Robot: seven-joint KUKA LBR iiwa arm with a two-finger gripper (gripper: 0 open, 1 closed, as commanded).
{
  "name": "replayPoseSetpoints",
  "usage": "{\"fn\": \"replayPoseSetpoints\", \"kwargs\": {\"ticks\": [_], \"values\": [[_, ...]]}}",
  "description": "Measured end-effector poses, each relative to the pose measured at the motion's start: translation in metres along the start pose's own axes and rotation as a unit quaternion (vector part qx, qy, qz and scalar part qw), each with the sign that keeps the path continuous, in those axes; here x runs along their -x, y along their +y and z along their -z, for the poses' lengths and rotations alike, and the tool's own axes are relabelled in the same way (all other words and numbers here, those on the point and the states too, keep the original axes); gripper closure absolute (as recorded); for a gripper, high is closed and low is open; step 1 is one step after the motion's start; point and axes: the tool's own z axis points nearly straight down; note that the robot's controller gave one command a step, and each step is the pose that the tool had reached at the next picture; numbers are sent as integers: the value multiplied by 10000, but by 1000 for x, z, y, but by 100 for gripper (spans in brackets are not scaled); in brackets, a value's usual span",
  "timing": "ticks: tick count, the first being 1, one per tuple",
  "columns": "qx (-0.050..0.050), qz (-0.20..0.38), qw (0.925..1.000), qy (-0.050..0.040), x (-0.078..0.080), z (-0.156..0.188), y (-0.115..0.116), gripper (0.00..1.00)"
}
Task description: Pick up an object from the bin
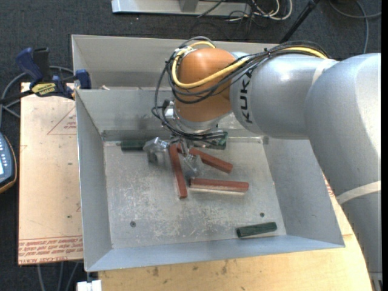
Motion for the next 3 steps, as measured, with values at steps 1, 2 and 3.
{"fn": "replayPoseSetpoints", "kwargs": {"ticks": [1,2,3], "values": [[-17,-227,9997,14,-110,0,-55,0],[-10,-195,9998,3,-106,0,-53,100],[-39,-209,9998,-12,-104,65,-54,100]]}}
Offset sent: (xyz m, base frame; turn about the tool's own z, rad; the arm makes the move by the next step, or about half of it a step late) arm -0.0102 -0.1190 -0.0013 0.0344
